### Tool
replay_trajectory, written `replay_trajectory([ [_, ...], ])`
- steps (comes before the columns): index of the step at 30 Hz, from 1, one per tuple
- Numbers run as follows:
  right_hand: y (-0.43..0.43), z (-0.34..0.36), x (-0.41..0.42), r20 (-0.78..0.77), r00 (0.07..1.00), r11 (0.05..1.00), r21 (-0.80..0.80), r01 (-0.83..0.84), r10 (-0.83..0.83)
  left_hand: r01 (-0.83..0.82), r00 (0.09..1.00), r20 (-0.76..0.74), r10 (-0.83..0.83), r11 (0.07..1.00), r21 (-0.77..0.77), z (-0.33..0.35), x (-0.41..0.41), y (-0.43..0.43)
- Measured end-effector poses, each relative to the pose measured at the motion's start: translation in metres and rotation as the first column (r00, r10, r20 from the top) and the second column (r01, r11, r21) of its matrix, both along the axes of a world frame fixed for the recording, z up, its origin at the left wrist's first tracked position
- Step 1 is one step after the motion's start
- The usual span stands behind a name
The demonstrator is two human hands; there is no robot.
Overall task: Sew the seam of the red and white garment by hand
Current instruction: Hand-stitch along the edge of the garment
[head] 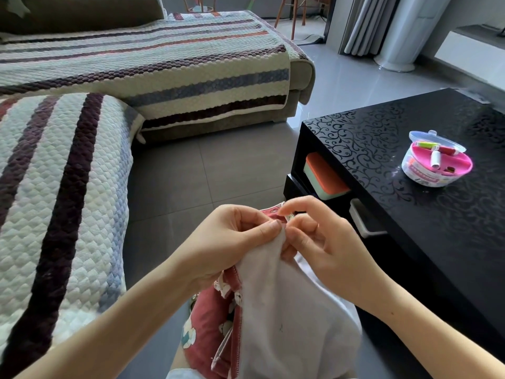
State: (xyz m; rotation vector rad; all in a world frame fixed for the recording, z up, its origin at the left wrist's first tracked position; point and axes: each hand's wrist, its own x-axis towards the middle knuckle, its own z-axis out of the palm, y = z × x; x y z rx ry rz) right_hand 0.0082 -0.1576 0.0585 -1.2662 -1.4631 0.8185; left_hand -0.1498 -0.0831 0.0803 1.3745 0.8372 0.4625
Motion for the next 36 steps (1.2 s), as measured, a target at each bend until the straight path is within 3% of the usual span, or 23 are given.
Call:
replay_trajectory([
  [4,-0.003,0.002,0.001,0.124,0.992,1.0,0.03,-0.001,-0.002,0.016,1.0,-0.006,-0.016,1.0,0.027,-0.002,0.001,-0.001],
  [6,-0.003,0.003,0.002,0.257,0.961,0.992,0.106,0.073,-0.099,0.027,1.0,-0.001,-0.026,0.999,0.042,-0.002,0.002,-0.002],
  [8,-0.001,0.006,0.003,0.491,0.817,0.934,0.324,0.15,-0.302,0.033,0.999,0.002,-0.034,0.998,0.061,-0.002,0.004,-0.002],
  [9,0.0,0.006,0.003,0.534,0.749,0.887,0.435,0.153,-0.392,0.029,1.0,0.0,-0.029,0.997,0.076,-0.002,0.004,-0.003],
  [11,0.003,0.007,0.002,0.521,0.716,0.823,0.552,0.134,-0.465,0.004,1.0,-0.017,-0.001,0.992,0.127,-0.001,0.006,-0.005],
  [17,0.007,0.002,0.007,0.396,0.848,0.811,0.582,0.065,-0.353,-0.04,0.989,-0.117,0.089,0.928,0.371,0.0,0.015,-0.002],
  [20,0.007,0.017,0.007,0.214,0.962,0.837,0.546,0.026,-0.17,-0.038,0.955,-0.247,0.162,0.897,0.441,-0.016,0.016,-0.003],
  [22,0.012,0.024,0.011,-0.102,0.995,0.945,0.326,0.022,0.012,-0.001,0.964,-0.249,0.091,0.94,0.34,-0.023,0.015,-0.005],
  [23,0.016,0.024,0.015,-0.332,0.939,0.985,0.17,-0.04,0.095,0.02,0.972,-0.229,0.043,0.963,0.268,-0.023,0.013,-0.006],
  [25,0.024,0.018,0.025,-0.732,0.668,0.958,-0.079,-0.277,0.133,0.044,0.985,-0.17,-0.021,0.99,0.134,-0.02,0.009,-0.003],
  [26,0.028,0.013,0.034,-0.82,0.565,0.927,-0.138,-0.35,0.091,0.063,0.988,-0.146,-0.051,0.995,0.077,-0.018,0.007,-0.002],
  [27,0.033,0.009,0.042,-0.852,0.52,0.908,-0.174,-0.381,0.054,0.089,0.988,-0.127,-0.084,0.996,0.029,-0.016,0.005,0.0],
  [28,0.038,0.004,0.051,-0.849,0.529,0.904,-0.211,-0.371,0.019,0.117,0.987,-0.105,-0.118,0.993,-0.015,-0.015,0.003,0.001],
  [30,0.054,-0.011,0.069,-0.757,0.647,0.917,-0.316,-0.244,-0.089,0.157,0.986,-0.052,-0.161,0.984,-0.081,-0.013,-0.001,0.002],
  [33,0.084,-0.045,0.102,-0.393,0.848,0.89,-0.419,0.179,-0.356,0.192,0.981,0.013,-0.192,0.973,-0.131,-0.009,-0.009,0.005],
  [34,0.093,-0.059,0.115,-0.241,0.863,0.853,-0.409,0.324,-0.443,0.214,0.977,0.03,-0.212,0.967,-0.137,-0.008,-0.012,0.006],
  [36,0.101,-0.083,0.143,0.076,0.798,0.734,-0.346,0.584,-0.598,0.257,0.966,0.069,-0.25,0.955,-0.146,-0.004,-0.017,0.007],
])
